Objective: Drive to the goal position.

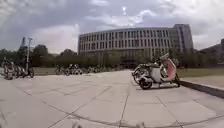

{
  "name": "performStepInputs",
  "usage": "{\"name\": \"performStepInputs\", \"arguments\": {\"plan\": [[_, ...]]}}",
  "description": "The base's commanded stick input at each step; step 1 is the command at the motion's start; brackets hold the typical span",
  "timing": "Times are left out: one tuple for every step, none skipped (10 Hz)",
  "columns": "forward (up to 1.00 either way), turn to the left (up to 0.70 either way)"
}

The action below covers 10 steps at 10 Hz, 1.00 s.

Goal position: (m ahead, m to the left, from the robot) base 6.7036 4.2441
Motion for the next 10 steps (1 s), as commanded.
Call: {"name": "performStepInputs", "arguments": {"plan": [[0.7,0.0],[0.7,0.0],[0.7,0.0],[0.7,0.0],[0.7,0.0],[0.7,0.0],[0.7,0.0],[0.7,0.0],[0.7,0.0],[0.7,0.0]]}}
